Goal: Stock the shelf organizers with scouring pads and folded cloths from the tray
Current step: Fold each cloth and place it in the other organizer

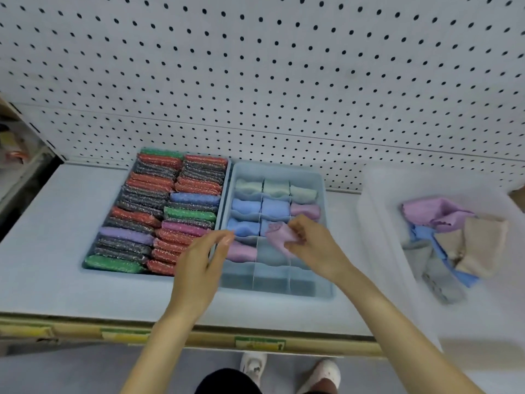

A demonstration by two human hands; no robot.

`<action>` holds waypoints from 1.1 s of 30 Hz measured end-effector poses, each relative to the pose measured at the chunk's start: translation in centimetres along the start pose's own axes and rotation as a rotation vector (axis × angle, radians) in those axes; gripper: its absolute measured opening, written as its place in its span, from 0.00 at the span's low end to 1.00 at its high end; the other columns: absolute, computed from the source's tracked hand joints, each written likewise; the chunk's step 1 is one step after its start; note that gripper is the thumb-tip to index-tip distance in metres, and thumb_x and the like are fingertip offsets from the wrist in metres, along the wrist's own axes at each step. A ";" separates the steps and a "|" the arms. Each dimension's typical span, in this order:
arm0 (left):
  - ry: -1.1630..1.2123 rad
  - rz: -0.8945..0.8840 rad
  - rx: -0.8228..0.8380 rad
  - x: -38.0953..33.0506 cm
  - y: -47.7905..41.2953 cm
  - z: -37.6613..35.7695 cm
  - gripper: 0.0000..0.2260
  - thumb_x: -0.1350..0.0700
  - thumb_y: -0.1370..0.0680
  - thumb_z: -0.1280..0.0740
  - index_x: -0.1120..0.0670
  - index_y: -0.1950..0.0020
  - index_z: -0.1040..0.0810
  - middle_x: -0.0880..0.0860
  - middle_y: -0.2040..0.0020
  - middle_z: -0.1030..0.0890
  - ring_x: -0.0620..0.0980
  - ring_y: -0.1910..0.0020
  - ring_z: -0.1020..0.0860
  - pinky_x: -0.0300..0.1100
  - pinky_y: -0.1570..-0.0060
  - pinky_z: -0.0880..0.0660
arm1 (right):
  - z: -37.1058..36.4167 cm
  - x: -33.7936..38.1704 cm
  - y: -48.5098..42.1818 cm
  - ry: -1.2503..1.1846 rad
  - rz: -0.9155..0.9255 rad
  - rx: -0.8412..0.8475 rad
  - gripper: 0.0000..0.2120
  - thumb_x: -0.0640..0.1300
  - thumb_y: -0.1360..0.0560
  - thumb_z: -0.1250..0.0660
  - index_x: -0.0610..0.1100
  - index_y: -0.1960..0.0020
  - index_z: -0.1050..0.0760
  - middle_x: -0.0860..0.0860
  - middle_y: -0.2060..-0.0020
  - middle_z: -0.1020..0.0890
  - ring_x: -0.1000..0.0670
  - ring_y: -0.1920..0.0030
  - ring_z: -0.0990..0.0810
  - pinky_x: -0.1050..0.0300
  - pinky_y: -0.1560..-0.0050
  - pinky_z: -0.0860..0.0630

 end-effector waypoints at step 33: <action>0.147 -0.150 -0.039 -7.7 0.3 -8.5 0.18 0.45 0.20 0.49 0.52 0.52 0.22 0.47 0.55 0.21 0.50 0.51 0.25 0.44 0.49 0.30 | 6.1 -3.0 4.3 -0.170 0.019 -0.199 0.07 0.41 0.23 0.35 0.48 0.55 0.20 0.53 0.59 0.16 0.54 0.60 0.18 0.59 0.51 0.24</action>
Point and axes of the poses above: each hand's wrist, its own y-axis away from the middle knuckle, its own z-axis out of the back of the hand, x = y × z, the point moved 3 cm from there along -y, towards the middle knuckle
